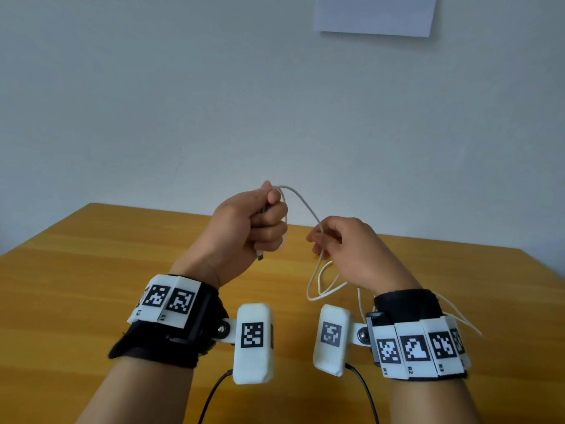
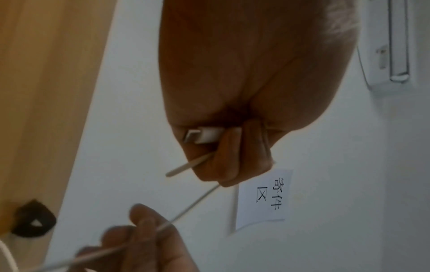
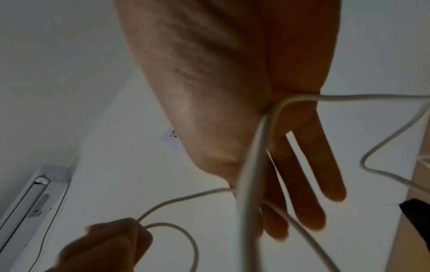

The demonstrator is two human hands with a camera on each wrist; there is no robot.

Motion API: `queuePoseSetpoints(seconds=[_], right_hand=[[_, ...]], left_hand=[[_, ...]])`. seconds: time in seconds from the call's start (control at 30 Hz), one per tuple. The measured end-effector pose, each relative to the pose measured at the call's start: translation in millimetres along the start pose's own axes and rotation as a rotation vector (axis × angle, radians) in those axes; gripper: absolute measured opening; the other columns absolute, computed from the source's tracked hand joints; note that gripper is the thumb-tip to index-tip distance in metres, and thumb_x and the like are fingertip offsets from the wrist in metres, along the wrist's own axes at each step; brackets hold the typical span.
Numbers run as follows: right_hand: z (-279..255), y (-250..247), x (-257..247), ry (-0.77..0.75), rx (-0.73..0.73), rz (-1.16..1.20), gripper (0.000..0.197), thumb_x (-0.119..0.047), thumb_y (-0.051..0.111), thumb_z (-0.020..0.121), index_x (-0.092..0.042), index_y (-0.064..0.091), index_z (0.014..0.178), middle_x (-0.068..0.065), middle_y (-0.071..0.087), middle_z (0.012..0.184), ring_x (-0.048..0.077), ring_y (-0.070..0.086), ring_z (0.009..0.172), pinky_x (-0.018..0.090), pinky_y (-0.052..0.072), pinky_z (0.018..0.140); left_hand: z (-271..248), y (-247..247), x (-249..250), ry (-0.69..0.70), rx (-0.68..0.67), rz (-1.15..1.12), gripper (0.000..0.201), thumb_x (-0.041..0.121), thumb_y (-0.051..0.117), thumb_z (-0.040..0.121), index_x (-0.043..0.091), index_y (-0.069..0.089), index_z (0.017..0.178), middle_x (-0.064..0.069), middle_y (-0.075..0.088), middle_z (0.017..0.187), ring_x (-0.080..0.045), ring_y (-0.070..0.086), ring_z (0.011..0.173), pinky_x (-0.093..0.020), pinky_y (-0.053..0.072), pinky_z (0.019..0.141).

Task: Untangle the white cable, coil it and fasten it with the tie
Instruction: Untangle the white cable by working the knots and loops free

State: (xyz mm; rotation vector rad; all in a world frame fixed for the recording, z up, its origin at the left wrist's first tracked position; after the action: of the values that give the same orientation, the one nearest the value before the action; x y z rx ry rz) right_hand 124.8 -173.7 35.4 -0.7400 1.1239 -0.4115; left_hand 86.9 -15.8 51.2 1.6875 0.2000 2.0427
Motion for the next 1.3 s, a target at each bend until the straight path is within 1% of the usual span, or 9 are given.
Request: queuePoseSetpoints(seconds=[0.17,0.27,0.37,0.5,0.73,0.9,1.0,1.1,1.3], right_hand=[[-6,18,-5,0.015,-0.154,-0.043,0.010,-0.032,0.064,0.100,-0.029,0.071,0.093,-0.012,0.077,0.082,0.008,0.072,0.083,0.033,0.059,0.082],[-12,28,-11,0.024,-0.268,-0.076,0.010,-0.034,0.065,0.097,-0.029,0.073,0.092,-0.016,0.078,0.083,0.005,0.073,0.085,0.034,0.058,0.080],[-18,33,-17,0.032,-0.361,-0.103,0.007,-0.031,0.067,0.094,-0.028,0.074,0.094,-0.017,0.079,0.083,0.001,0.073,0.087,0.031,0.057,0.087],[-23,35,-21,0.064,-0.419,-0.094,0.012,-0.032,0.076,0.084,-0.029,0.072,0.095,-0.014,0.080,0.086,0.005,0.074,0.089,0.033,0.057,0.088],[-27,32,-30,0.041,-0.423,-0.051,0.023,-0.023,0.068,0.086,-0.038,0.066,0.104,-0.009,0.079,0.080,0.011,0.073,0.082,0.039,0.057,0.087],[-26,24,-28,0.048,-0.344,-0.034,0.022,-0.027,0.068,0.083,-0.040,0.068,0.101,-0.007,0.078,0.078,0.006,0.073,0.069,0.038,0.058,0.082],[-24,20,-23,0.072,-0.302,-0.053,0.014,-0.028,0.069,0.083,-0.033,0.072,0.096,-0.006,0.078,0.076,0.009,0.075,0.066,0.040,0.061,0.081],[-23,18,-18,0.096,-0.290,-0.072,0.014,-0.033,0.070,0.084,-0.030,0.074,0.097,-0.007,0.076,0.068,0.008,0.073,0.059,0.036,0.061,0.072],[-25,18,-14,0.134,-0.326,-0.090,0.019,-0.036,0.066,0.083,-0.034,0.073,0.100,-0.004,0.067,0.053,0.011,0.054,0.045,0.025,0.047,0.050]], left_hand=[[-1,2,9,0.139,0.027,-0.116,0.031,0.022,0.029,0.111,0.014,0.047,0.088,0.002,0.059,0.067,-0.014,0.050,0.049,-0.026,0.044,0.054],[-1,3,12,0.222,0.021,-0.145,0.032,0.022,0.029,0.111,0.012,0.051,0.091,-0.010,0.079,0.103,-0.024,0.076,0.082,-0.035,0.061,0.074],[0,4,16,0.303,0.000,-0.114,0.034,0.021,0.024,0.113,0.012,0.050,0.092,-0.020,0.071,0.128,-0.034,0.070,0.117,-0.043,0.057,0.101],[0,-1,13,0.400,0.070,0.040,0.028,0.019,0.026,0.113,0.008,0.047,0.099,-0.021,0.066,0.135,-0.032,0.063,0.128,-0.049,0.045,0.114],[5,-5,2,0.394,0.193,0.631,0.036,0.028,0.031,0.112,-0.007,0.040,0.108,0.004,0.073,0.128,0.003,0.043,0.142,-0.009,0.029,0.109],[10,-3,-12,0.276,0.181,0.989,0.023,0.031,0.037,0.111,0.025,0.042,0.089,-0.001,0.073,0.117,0.032,0.053,0.092,-0.004,0.047,0.069],[10,-4,-16,0.257,0.161,1.211,0.025,0.028,0.038,0.110,0.028,0.044,0.086,0.000,0.066,0.110,0.012,0.063,0.088,-0.013,0.048,0.070],[11,-7,-25,0.168,0.136,1.320,0.024,0.028,0.036,0.108,0.022,0.050,0.090,-0.003,0.063,0.103,-0.020,0.064,0.100,-0.046,0.054,0.083],[9,-10,-32,0.042,0.143,1.336,0.028,0.030,0.037,0.107,0.021,0.053,0.086,-0.002,0.064,0.086,-0.019,0.067,0.066,-0.045,0.056,0.069]])
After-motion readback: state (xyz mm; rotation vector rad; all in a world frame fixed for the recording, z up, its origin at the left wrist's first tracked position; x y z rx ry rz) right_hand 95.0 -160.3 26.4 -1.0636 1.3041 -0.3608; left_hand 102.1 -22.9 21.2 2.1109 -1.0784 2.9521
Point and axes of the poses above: each hand's wrist, its own z-axis towards the middle knuckle, its own y-axis out of the palm, x = y × z, the point moved 7 cm from there along z, towards the middle knuckle
